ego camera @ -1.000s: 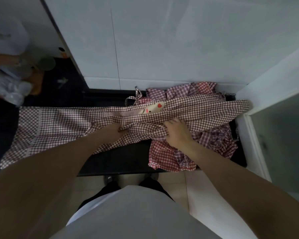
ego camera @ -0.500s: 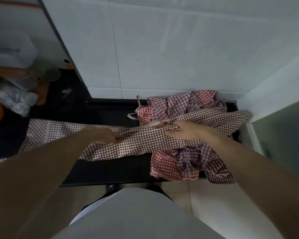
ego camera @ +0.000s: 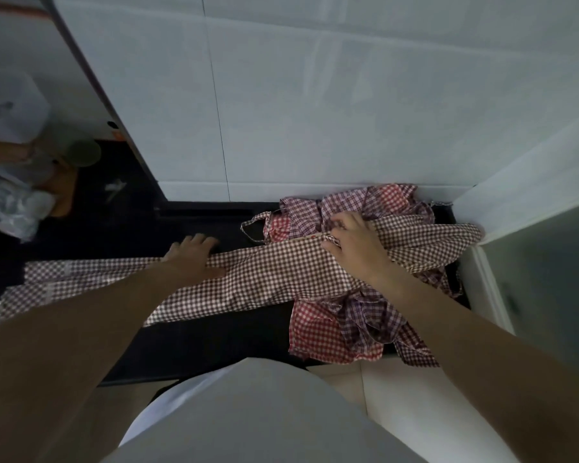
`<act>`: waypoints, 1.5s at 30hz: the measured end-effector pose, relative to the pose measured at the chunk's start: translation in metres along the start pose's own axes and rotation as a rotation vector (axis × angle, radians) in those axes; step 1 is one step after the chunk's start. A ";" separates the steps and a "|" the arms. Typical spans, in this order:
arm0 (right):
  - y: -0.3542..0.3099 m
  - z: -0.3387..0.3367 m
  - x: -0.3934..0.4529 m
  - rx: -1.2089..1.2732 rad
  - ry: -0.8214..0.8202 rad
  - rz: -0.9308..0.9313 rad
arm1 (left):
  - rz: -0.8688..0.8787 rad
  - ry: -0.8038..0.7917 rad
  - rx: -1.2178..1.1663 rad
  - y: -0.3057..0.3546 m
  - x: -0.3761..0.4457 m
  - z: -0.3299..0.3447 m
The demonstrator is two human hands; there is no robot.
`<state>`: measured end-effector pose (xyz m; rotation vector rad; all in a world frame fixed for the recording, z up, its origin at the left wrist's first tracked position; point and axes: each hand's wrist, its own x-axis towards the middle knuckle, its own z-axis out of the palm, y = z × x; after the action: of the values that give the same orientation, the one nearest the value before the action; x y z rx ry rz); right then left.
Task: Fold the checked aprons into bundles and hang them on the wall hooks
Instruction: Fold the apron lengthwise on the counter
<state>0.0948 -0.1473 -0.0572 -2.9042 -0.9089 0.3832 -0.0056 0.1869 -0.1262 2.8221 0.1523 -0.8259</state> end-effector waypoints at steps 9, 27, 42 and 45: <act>-0.004 -0.001 0.012 0.141 -0.231 0.067 | 0.041 -0.168 -0.216 0.001 0.011 0.005; -0.021 0.013 -0.011 0.181 -0.378 0.114 | 0.133 0.036 -0.435 0.021 -0.005 -0.024; -0.043 0.040 -0.040 0.087 -0.175 -0.036 | 0.162 -0.135 -0.141 0.046 -0.034 -0.016; -0.053 0.044 -0.046 0.182 -0.147 -0.061 | 0.180 -0.249 -0.076 0.055 -0.038 -0.012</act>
<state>0.0176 -0.1304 -0.0820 -2.7051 -0.9261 0.6456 -0.0228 0.1345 -0.0875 2.5881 -0.1030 -1.0919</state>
